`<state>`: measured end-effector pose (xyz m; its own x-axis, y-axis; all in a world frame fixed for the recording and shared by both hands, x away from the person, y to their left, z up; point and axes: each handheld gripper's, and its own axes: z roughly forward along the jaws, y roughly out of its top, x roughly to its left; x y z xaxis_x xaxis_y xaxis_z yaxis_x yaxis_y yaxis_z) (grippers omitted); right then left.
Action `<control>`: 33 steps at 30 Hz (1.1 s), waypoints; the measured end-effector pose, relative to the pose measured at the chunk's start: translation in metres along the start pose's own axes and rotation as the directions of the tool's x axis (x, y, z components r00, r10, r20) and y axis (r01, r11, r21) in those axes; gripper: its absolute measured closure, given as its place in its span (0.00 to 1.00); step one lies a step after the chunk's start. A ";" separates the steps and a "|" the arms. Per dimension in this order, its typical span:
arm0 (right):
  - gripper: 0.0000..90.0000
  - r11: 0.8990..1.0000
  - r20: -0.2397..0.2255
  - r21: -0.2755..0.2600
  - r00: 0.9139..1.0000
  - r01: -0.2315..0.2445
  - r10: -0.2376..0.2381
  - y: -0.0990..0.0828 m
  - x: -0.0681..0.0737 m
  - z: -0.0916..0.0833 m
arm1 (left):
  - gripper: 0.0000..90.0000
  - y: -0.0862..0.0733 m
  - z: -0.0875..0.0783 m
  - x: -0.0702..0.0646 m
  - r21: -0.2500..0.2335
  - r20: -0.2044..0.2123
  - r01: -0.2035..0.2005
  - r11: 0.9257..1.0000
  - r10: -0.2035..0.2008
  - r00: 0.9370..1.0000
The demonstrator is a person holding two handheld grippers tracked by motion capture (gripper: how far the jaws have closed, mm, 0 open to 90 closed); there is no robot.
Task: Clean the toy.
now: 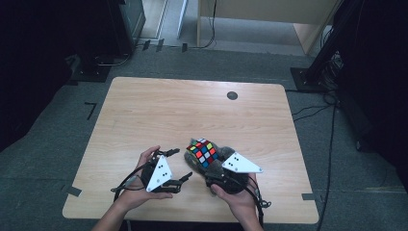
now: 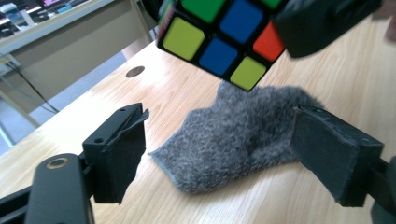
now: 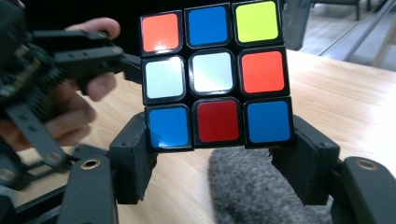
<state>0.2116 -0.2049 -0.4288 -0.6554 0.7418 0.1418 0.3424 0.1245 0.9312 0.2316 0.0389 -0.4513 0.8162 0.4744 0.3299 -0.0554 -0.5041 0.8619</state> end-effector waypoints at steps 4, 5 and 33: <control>0.38 0.999 -0.053 0.018 0.998 -0.032 0.033 0.002 0.001 0.001 | 0.17 -0.001 0.000 -0.002 0.000 -0.030 -0.033 0.999 0.033 0.999; 0.38 0.999 -0.064 0.025 0.997 -0.040 0.042 0.002 0.002 0.002 | 0.17 -0.001 0.000 -0.002 -0.008 -0.032 -0.034 0.999 0.034 0.999; 0.21 0.978 -0.199 -0.022 0.959 -0.208 0.200 0.000 -0.003 0.004 | 0.38 -0.010 -0.011 0.004 -0.098 -0.091 -0.032 0.995 0.023 0.996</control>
<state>0.2161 -0.2049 -0.4305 -0.6946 0.6051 0.3891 0.4567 -0.0469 0.8884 0.2293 0.0537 -0.4540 0.7593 0.5261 0.3831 -0.1373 -0.4460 0.8844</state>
